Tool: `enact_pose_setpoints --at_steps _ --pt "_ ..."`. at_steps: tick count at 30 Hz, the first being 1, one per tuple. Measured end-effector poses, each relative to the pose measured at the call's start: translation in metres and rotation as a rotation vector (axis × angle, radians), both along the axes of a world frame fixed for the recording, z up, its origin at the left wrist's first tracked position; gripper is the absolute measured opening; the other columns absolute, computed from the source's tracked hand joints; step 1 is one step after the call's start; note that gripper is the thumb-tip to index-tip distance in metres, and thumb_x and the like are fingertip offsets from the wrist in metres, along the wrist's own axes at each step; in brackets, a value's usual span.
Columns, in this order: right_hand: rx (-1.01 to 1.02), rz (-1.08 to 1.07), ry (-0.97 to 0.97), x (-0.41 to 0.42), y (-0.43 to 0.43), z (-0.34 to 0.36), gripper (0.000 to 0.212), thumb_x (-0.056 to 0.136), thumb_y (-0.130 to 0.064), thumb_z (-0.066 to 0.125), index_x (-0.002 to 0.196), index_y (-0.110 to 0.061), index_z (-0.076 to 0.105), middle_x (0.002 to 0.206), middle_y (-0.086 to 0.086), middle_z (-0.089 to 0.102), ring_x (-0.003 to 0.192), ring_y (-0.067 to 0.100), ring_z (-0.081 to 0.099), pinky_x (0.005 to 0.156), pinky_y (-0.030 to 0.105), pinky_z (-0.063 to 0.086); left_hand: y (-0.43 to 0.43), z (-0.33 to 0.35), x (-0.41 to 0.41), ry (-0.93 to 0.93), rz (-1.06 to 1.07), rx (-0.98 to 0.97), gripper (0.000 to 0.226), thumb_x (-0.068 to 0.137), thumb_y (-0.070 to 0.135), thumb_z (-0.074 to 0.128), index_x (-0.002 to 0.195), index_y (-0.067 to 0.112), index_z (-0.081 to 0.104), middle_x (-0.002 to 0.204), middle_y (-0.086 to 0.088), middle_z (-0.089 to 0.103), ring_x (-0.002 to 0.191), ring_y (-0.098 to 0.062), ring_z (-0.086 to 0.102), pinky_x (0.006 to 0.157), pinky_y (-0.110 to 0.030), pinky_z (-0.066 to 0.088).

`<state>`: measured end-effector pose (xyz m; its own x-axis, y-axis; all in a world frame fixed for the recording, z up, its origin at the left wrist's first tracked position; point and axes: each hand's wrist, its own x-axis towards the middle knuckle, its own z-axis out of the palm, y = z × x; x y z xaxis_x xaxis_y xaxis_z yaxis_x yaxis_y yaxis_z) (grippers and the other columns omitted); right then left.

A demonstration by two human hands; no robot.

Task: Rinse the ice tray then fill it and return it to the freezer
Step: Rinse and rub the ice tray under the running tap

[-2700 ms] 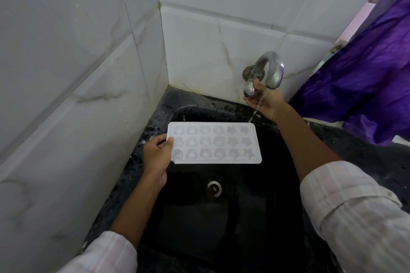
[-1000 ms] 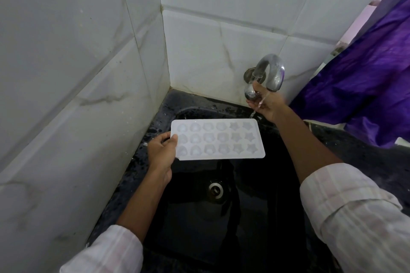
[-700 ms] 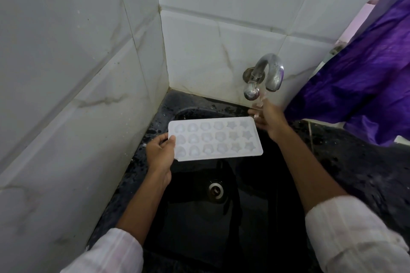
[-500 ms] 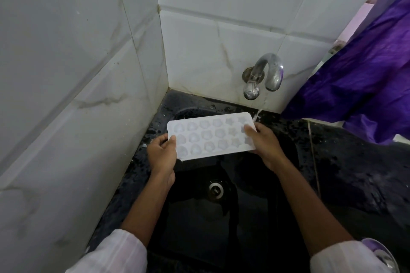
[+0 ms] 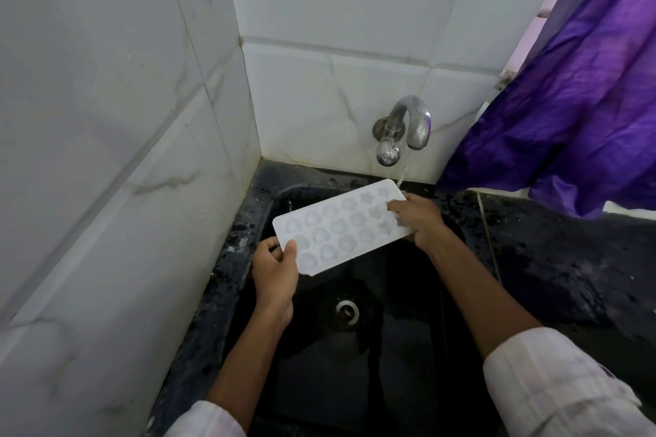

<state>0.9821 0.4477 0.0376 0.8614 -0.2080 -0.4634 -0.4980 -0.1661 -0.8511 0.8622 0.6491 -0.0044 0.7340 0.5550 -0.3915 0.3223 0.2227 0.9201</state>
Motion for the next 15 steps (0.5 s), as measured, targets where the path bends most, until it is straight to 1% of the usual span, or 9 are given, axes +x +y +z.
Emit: enact_pose_setpoints --at_steps 2,3,5,7,9,11,13,15 --pt "-0.069 0.027 0.006 0.004 0.001 0.005 0.012 0.086 -0.005 0.064 0.095 -0.011 0.067 0.077 0.003 0.062 0.058 0.013 0.054 0.039 0.014 0.042 -0.001 0.002 -0.003 -0.016 -0.013 -0.015 0.02 0.099 0.015 0.059 0.116 0.006 0.055 0.1 -0.002 0.072 0.093 -0.021 0.072 0.086 -0.047 0.06" --pt "-0.11 0.038 -0.001 0.005 0.001 0.007 0.01 0.085 -0.005 0.063 0.091 -0.011 0.067 0.076 0.003 0.061 0.058 0.013 0.053 0.04 0.015 0.041 -0.002 0.004 -0.004 -0.027 -0.018 -0.022 0.02 0.099 0.015 0.059 0.116 0.006 0.055 0.1 -0.002 0.072 0.093 -0.02 0.072 0.086 -0.047 0.06" --pt "-0.162 0.047 -0.027 0.008 0.001 0.006 0.007 0.083 -0.007 0.064 0.084 -0.012 0.068 0.078 0.004 0.062 0.059 0.014 0.052 0.05 0.021 0.043 -0.005 0.006 -0.007 -0.042 -0.03 -0.042 0.016 0.099 0.015 0.06 0.113 0.01 0.055 0.1 0.0 0.072 0.093 -0.018 0.071 0.087 -0.045 0.06" --pt "-0.17 0.056 -0.048 0.009 0.001 0.006 0.008 0.082 -0.01 0.066 0.086 -0.014 0.07 0.08 0.003 0.063 0.062 0.014 0.055 0.059 0.025 0.047 -0.008 0.008 -0.01 -0.051 -0.036 -0.059 0.011 0.098 0.014 0.06 0.107 0.016 0.054 0.102 -0.002 0.072 0.094 -0.018 0.071 0.087 -0.045 0.06" --pt "-0.128 0.08 -0.047 0.01 0.001 0.007 0.011 0.083 -0.011 0.067 0.093 -0.014 0.071 0.081 0.003 0.065 0.068 0.016 0.06 0.066 0.03 0.054 -0.009 0.009 -0.014 -0.057 -0.035 -0.07 0.01 0.098 0.014 0.06 0.106 0.017 0.054 0.104 -0.005 0.072 0.095 -0.02 0.072 0.087 -0.046 0.06" --pt "-0.08 0.096 -0.034 0.012 -0.001 0.009 0.007 0.083 -0.011 0.068 0.089 -0.014 0.07 0.086 0.006 0.068 0.075 0.02 0.063 0.076 0.037 0.059 -0.01 0.01 -0.016 -0.062 -0.035 -0.095 0.011 0.099 0.013 0.059 0.109 0.013 0.054 0.105 -0.007 0.072 0.094 -0.021 0.072 0.084 -0.045 0.06" --pt "-0.076 0.106 -0.039 0.015 -0.004 0.01 0.006 0.082 -0.009 0.069 0.082 -0.015 0.067 0.087 0.008 0.068 0.075 0.023 0.064 0.078 0.039 0.059 -0.011 0.013 -0.019 -0.076 -0.045 -0.129 0.013 0.1 0.012 0.058 0.112 0.011 0.054 0.104 -0.006 0.073 0.092 -0.019 0.073 0.08 -0.043 0.061" --pt "-0.107 0.096 -0.056 0.019 -0.006 0.01 0.005 0.078 -0.009 0.068 0.081 -0.013 0.069 0.086 0.008 0.068 0.075 0.024 0.065 0.078 0.04 0.059 -0.015 0.016 -0.02 -0.08 -0.063 -0.141 0.017 0.1 0.013 0.058 0.115 0.01 0.053 0.105 -0.005 0.073 0.094 -0.019 0.073 0.08 -0.041 0.061"
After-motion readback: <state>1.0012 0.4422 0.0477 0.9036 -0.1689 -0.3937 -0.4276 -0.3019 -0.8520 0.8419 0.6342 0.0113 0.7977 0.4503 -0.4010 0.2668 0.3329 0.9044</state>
